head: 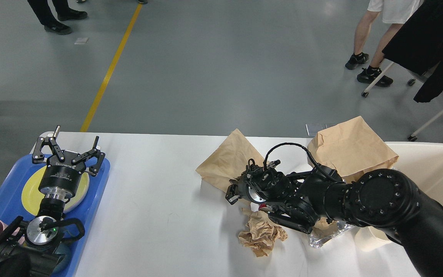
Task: Tidy desktop
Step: 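Lift the paper bags and carry them toward the white bin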
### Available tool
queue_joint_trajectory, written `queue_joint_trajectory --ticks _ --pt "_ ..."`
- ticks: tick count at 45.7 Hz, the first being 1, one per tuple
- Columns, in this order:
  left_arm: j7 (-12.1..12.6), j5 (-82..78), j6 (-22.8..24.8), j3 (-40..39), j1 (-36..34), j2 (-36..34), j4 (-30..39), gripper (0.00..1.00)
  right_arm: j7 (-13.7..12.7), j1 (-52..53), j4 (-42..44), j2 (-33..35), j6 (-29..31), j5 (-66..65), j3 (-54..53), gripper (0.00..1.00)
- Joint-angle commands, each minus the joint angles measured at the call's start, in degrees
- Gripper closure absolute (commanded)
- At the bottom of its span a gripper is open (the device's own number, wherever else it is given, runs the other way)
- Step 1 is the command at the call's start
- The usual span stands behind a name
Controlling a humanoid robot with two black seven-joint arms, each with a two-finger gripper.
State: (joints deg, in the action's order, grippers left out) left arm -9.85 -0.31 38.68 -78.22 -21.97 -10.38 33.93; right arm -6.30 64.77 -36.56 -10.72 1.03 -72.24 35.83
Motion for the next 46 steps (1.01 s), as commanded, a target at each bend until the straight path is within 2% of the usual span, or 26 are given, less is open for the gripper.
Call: queue_joint_trajectory --ticks 1,12,21,23,28,32,40,46 --pt "0.0 0.0 0.0 0.0 0.0 0.0 0.0 0.03 0.0 0.0 0.0 0.3 -0.2 2.5 -0.1 1.00" --pt "0.0 0.1 0.0 0.0 0.0 0.0 0.0 0.03 0.2 2.3 -0.9 1.6 0.1 10.8 -0.3 1.00" --pt "0.0 0.0 0.0 0.0 0.0 0.0 0.0 0.03 0.1 12.3 -5.4 3.5 2.5 23.0 0.1 1.00" --pt "0.0 0.0 0.0 0.0 0.0 0.0 0.0 0.03 0.1 15.8 -6.1 4.0 5.3 27.4 0.6 1.00" --pt "0.0 0.0 0.0 0.0 0.0 0.0 0.0 0.03 0.0 23.9 -8.4 7.7 17.0 38.8 1.5 1.00" --pt "0.0 0.0 0.0 0.0 0.0 0.0 0.0 0.03 -0.2 30.2 -11.2 10.6 23.1 45.3 2.4 1.00" --pt "0.0 0.0 0.0 0.0 0.0 0.0 0.0 0.03 -0.3 44.8 -19.3 15.3 31.8 55.3 10.7 1.00" --pt "0.0 0.0 0.0 0.0 0.0 0.0 0.0 0.03 -0.2 54.3 -28.3 18.8 35.3 60.7 17.2 1.00"
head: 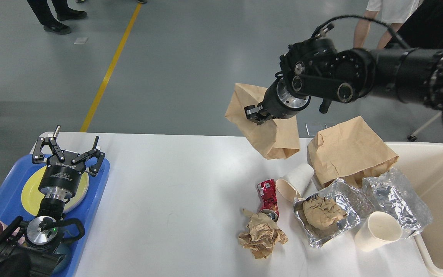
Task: Tidy desktop
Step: 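Lift the paper bags and carry them toward the white bin, then release the bag at the bin edge and lower the right gripper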
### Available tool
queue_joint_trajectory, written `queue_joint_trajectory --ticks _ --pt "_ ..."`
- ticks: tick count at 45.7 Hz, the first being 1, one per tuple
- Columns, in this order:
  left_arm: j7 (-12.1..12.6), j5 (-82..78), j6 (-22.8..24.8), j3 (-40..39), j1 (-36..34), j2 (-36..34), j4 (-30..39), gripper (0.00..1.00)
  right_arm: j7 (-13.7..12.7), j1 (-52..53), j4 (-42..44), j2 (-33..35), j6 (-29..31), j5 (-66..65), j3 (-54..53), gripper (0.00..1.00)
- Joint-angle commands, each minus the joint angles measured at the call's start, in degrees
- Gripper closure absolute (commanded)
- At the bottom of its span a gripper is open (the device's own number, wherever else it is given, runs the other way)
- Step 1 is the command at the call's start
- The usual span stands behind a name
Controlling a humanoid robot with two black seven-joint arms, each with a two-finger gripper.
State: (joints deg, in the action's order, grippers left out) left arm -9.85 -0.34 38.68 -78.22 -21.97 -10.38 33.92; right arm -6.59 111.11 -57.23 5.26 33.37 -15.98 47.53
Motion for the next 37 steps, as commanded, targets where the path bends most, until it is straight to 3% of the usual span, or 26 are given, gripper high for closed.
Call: queue_joint_trajectory --ticks 1,10,18,31,37 --pt "0.0 0.0 0.0 0.0 0.1 0.0 0.0 0.03 0.1 9.5 -9.5 3.1 3.3 5.0 6.9 1.00" --pt "0.0 0.0 0.0 0.0 0.1 0.0 0.0 0.03 1.8 23.0 -25.2 7.7 3.3 13.2 21.4 1.00" --pt "0.0 0.1 -0.1 0.0 0.0 -0.1 0.0 0.03 10.6 28.5 -31.7 7.2 3.6 17.1 33.8 1.00" --pt "-0.1 0.1 -0.1 -0.1 0.1 -0.1 0.0 0.03 9.9 31.7 -33.8 7.5 3.6 19.3 41.6 1.00" --pt "-0.1 0.1 -0.1 -0.1 0.1 -0.1 0.0 0.03 9.9 31.1 -33.6 10.7 2.8 19.2 44.1 1.00"
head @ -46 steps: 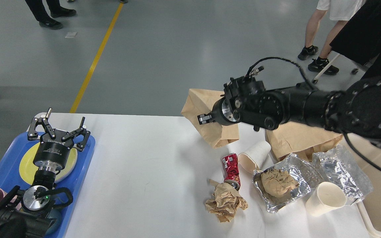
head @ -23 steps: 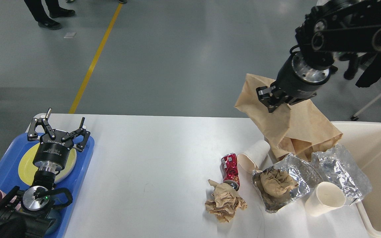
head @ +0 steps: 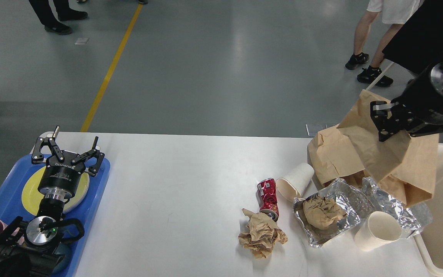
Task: Tidy desktop
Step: 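Release the bag at the bin edge and lower the right gripper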
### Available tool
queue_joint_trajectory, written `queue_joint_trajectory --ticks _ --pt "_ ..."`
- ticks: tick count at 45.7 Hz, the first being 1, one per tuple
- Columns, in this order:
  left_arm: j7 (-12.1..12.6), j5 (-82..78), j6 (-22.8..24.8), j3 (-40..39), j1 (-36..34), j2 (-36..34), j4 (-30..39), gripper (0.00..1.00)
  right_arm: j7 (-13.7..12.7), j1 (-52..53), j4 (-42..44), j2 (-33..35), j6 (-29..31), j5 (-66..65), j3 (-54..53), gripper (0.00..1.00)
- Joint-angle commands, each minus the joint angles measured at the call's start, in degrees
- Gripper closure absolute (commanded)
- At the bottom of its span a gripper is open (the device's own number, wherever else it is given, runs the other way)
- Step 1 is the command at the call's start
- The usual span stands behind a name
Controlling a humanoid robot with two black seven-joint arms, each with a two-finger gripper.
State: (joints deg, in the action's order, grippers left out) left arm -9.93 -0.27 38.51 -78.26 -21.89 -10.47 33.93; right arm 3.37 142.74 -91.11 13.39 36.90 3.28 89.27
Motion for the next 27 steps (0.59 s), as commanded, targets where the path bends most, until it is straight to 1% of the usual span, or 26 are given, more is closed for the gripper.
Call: queue_joint_trajectory --ticks 1,4,7,12,17,21,27 --pt "0.0 0.0 0.1 0.0 0.0 0.0 0.0 0.03 0.0 -0.9 0.8 3.6 -1.5 0.0 3.7 1.00" --pt "0.0 0.0 0.1 0.0 0.0 0.0 0.0 0.03 0.0 -2.2 2.5 5.1 -3.8 -0.1 5.8 1.00" --pt "0.0 0.0 0.1 0.0 0.0 0.1 0.0 0.03 0.1 -4.0 4.8 7.3 -5.0 -0.9 7.4 1.00" --pt "0.0 0.0 0.1 0.0 0.0 0.1 0.0 0.03 -0.2 -8.0 11.1 13.1 -5.0 -2.1 8.4 1.00" --pt "0.0 0.0 0.1 0.0 0.0 0.1 0.0 0.03 -0.3 -14.0 19.5 18.6 -4.9 -6.3 7.6 1.00" --pt "0.0 0.0 0.1 0.0 0.0 0.0 0.0 0.03 -0.3 -20.6 27.4 21.9 -5.0 -7.0 5.7 1.00" --pt "0.0 0.0 0.1 0.0 0.0 0.0 0.0 0.03 -0.2 -35.1 39.9 23.6 -6.0 -6.6 -0.2 1.00"
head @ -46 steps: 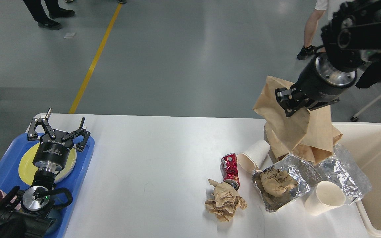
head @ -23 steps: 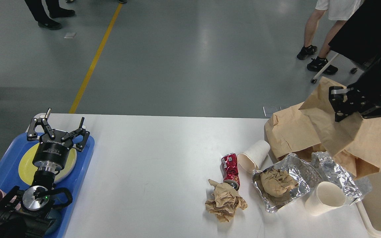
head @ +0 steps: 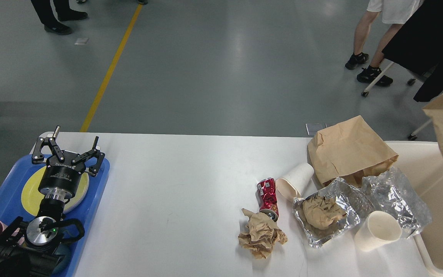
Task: Tidy desktop
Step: 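Release the bag at the bin edge and lower the right gripper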
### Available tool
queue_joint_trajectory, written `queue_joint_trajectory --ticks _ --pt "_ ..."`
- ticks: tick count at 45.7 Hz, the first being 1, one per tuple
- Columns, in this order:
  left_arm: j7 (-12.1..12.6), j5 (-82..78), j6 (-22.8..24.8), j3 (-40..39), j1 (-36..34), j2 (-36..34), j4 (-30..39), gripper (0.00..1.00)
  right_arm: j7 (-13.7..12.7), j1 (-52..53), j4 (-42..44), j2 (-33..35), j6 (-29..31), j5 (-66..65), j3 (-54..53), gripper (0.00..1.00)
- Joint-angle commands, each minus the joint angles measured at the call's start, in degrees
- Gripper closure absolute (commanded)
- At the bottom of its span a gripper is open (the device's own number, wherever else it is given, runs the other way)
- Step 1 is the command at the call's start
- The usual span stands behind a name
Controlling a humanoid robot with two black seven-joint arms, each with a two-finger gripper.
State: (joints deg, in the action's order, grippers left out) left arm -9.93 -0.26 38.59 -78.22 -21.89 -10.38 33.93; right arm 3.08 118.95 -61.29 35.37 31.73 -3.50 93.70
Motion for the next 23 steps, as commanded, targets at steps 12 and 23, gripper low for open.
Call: queue_joint_trajectory --ticks 12,23 --pt "0.0 0.0 0.0 0.0 0.0 0.0 0.0 0.03 0.0 -37.6 30.5 4.3 -4.2 -0.1 -21.4 1.00" --pt "0.0 0.0 0.1 0.0 0.0 0.0 0.0 0.03 0.2 -63.8 44.5 0.9 -16.9 0.4 -33.8 1.00"
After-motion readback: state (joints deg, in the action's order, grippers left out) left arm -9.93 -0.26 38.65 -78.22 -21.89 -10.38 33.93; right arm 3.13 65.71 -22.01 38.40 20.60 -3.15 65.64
